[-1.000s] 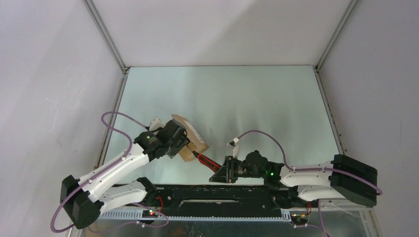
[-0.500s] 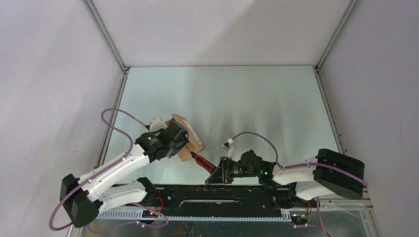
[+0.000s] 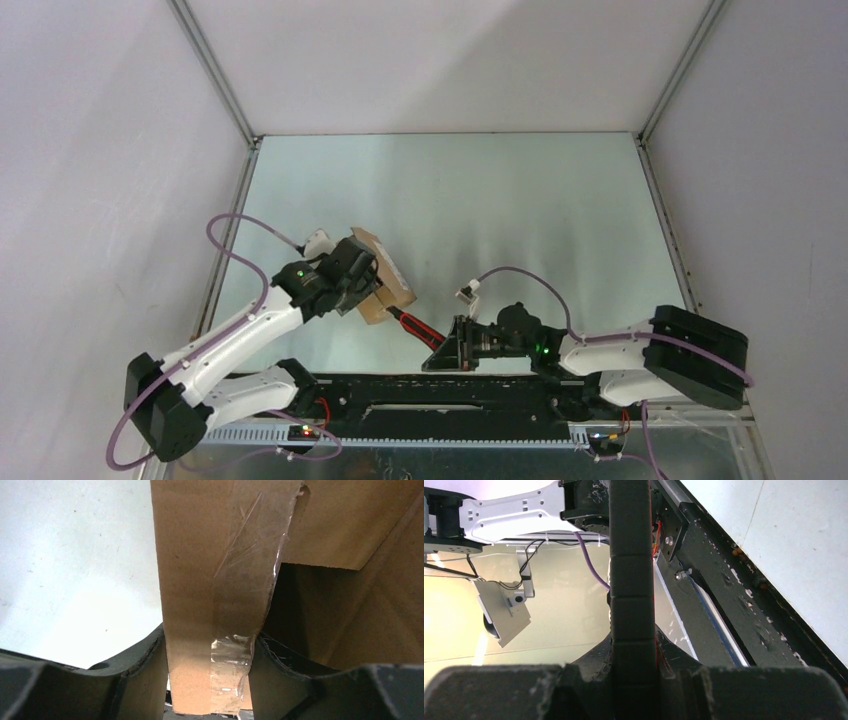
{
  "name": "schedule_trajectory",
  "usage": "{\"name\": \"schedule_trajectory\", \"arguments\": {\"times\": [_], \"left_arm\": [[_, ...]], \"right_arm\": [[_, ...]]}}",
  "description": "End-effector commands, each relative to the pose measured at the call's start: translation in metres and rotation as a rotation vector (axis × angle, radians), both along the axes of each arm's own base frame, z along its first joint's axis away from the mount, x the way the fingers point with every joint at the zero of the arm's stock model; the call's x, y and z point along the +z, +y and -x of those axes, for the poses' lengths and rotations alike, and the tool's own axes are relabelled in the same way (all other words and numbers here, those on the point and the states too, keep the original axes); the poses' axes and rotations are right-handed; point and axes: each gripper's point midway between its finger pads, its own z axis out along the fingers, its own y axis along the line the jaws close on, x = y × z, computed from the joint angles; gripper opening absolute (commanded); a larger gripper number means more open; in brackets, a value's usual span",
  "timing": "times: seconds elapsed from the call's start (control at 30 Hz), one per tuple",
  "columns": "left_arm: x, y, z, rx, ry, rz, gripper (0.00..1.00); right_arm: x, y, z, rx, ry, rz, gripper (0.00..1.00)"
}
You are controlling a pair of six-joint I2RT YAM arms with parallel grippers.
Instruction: Unpack the express box
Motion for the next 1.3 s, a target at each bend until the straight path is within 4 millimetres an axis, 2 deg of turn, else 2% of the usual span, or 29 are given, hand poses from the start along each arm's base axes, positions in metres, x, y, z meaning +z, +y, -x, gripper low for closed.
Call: {"name": "schedule_trajectory", "arguments": {"times": [0.0,0.13,0.17,0.33,0.43,0.5,0.73,0.8,0.93,1.07,1.2,1.27], "left_arm": [[0.030,0.000,-0.011,0.015,-0.020,-0.008,0.00],[0.031,-0.002,-0.008,0.062,0.023,0.017,0.02],[0.033,-0.006,-0.010,0.053,0.018,0.029,0.08],[0.048,-0.021,-0.016,0.000,0.018,0.064,0.61],[0.064,-0.026,-0.016,-0.032,-0.016,0.097,0.86],[0.071,-0.025,-0.015,-0.049,-0.024,0.098,0.97],[0.076,-0.022,-0.003,-0.087,-0.019,0.109,0.99],[0.082,-0.028,-0.002,-0.140,-0.056,0.141,0.98],[0.101,-0.056,0.011,-0.445,-0.136,0.201,0.98],[0.114,-0.067,0.031,-0.676,-0.237,0.236,0.99],[0.129,-0.083,0.050,-0.854,-0.331,0.298,1.00],[0.138,-0.094,0.058,-0.924,-0.379,0.355,1.00]], "right_arm": [[0.002,-0.015,-0.009,-0.048,-0.024,0.023,0.00],[0.009,-0.022,-0.015,-0.075,-0.069,0.044,0.00],[0.010,-0.023,-0.016,-0.076,-0.076,0.044,0.00],[0.016,-0.029,-0.012,-0.068,-0.105,0.043,0.00],[0.021,-0.035,-0.012,-0.076,-0.131,0.047,0.00],[0.023,-0.037,-0.013,-0.077,-0.149,0.054,0.00],[0.039,-0.034,-0.013,-0.071,-0.177,0.020,0.00],[0.048,-0.034,-0.012,-0.061,-0.200,-0.001,0.00],[0.071,-0.033,-0.006,0.002,-0.278,-0.043,0.00],[0.088,-0.037,0.007,0.063,-0.320,-0.095,0.00],[0.106,-0.045,0.017,0.100,-0.343,-0.129,0.00],[0.107,-0.048,0.018,0.108,-0.351,-0.116,0.00]]}}
